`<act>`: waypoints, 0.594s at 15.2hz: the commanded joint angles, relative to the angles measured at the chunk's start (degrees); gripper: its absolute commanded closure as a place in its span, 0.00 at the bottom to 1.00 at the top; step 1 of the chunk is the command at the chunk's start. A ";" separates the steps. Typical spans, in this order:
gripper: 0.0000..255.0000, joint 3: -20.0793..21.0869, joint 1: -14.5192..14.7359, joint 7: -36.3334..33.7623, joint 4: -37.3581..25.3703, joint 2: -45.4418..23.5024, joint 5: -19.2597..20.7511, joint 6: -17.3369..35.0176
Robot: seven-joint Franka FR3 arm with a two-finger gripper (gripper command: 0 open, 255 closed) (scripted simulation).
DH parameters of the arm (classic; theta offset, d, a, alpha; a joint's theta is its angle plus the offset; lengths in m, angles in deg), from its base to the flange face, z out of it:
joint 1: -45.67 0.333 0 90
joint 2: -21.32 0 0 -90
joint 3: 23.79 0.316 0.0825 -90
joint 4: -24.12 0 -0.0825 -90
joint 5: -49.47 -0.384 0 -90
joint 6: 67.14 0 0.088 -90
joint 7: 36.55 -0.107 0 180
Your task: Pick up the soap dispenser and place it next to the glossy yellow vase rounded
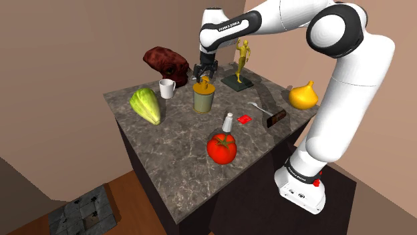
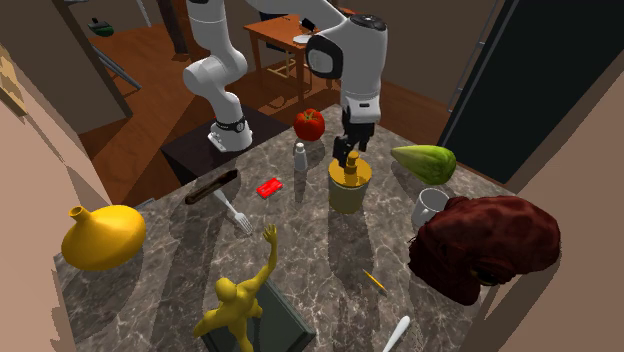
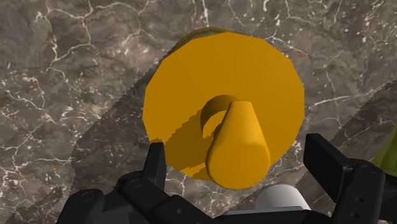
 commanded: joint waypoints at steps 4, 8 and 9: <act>0.00 -0.03 -0.06 0.10 0.72 -0.42 -0.04 1.17; 0.00 -0.03 -0.06 0.10 0.71 -0.42 -0.04 1.15; 1.00 -0.03 -0.06 0.10 0.71 -0.42 -0.04 1.15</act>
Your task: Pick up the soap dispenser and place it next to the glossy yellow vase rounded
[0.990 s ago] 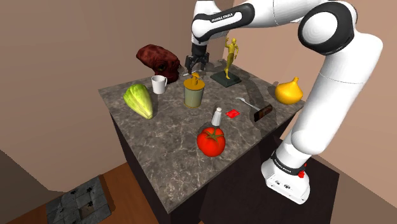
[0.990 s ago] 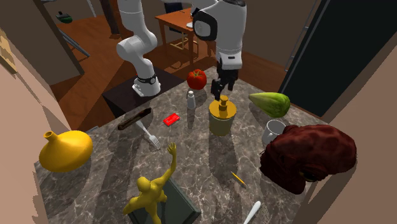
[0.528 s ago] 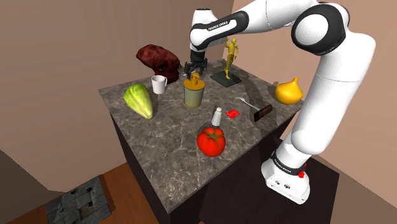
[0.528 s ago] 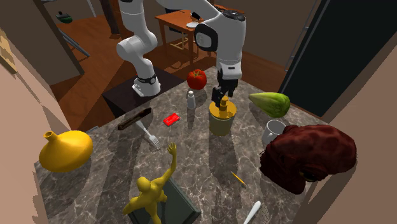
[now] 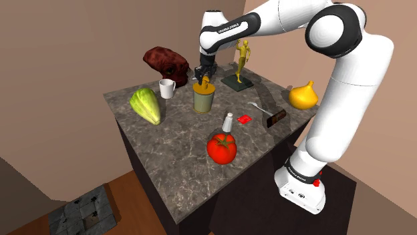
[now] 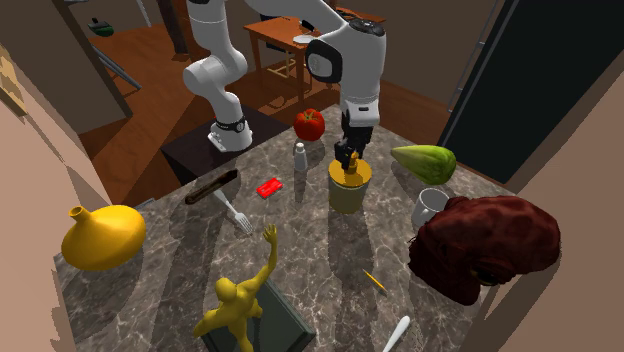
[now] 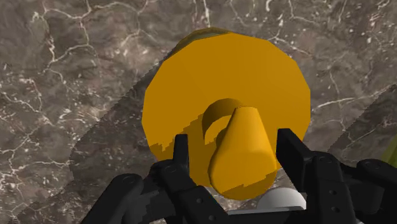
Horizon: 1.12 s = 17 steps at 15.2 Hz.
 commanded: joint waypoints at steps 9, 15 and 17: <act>1.00 0.00 0.00 0.00 0.01 0.00 0.00 0.01; 1.00 -0.02 0.02 0.00 -2.77 1.47 0.07 -4.24; 1.00 -0.02 0.03 0.00 -3.81 1.87 0.09 -5.67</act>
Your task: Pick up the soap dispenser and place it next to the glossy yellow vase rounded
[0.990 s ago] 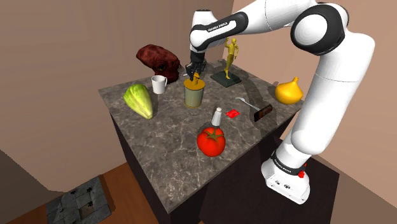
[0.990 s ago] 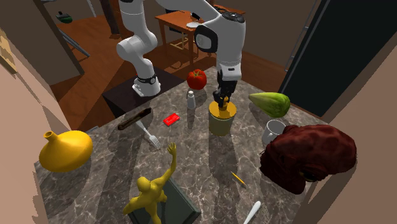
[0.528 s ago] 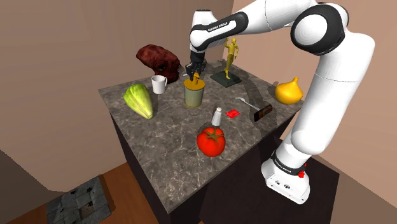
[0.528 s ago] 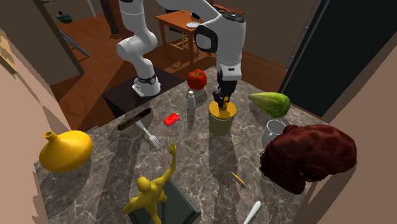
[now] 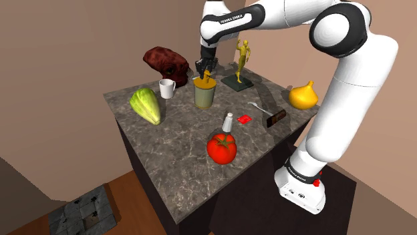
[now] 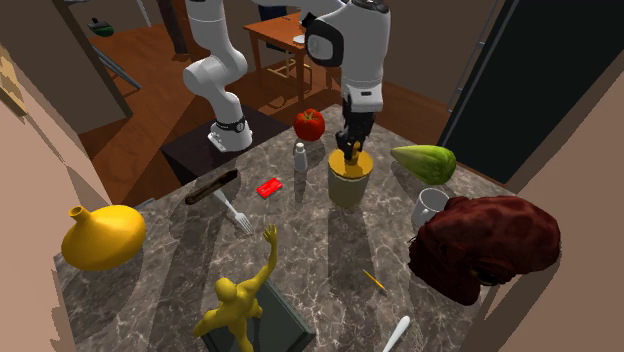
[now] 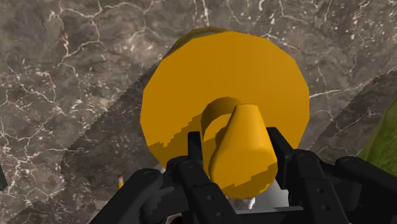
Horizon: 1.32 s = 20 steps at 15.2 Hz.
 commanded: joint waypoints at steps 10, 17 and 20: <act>1.00 0.02 0.07 -0.05 -6.57 1.52 0.07 -8.06; 1.00 0.01 0.06 0.01 -11.73 1.70 0.07 -13.40; 1.00 0.01 0.05 0.04 -14.21 1.57 0.06 -15.75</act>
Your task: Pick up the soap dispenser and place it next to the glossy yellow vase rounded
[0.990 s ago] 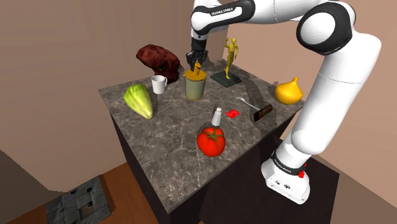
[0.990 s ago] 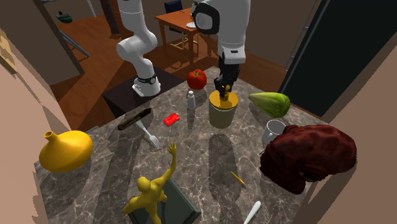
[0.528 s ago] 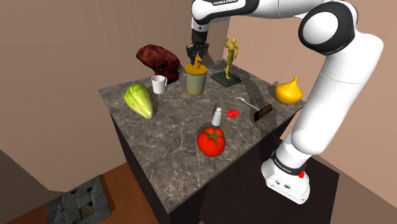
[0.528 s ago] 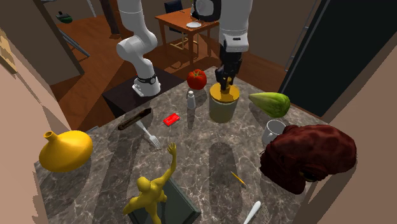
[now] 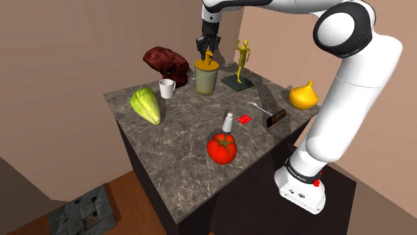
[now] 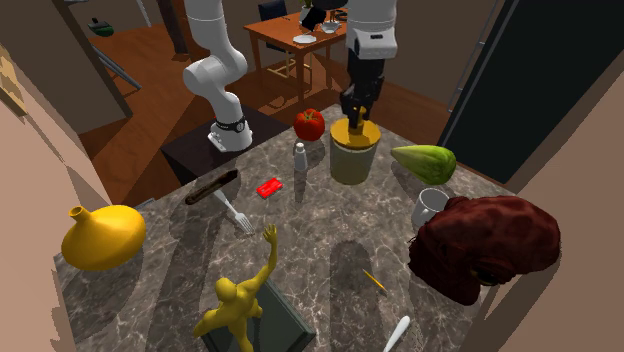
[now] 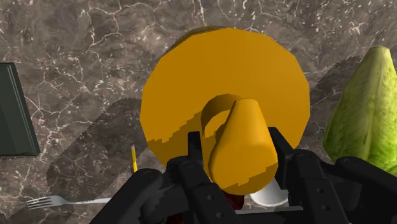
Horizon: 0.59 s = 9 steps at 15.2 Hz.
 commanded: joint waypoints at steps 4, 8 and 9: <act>1.00 -0.02 -0.03 0.07 -4.39 -0.31 -0.02 -4.05; 1.00 -0.03 -0.05 0.13 -8.35 -0.95 -0.07 -7.38; 1.00 -0.03 -0.06 0.15 -9.41 -1.16 -0.08 -8.23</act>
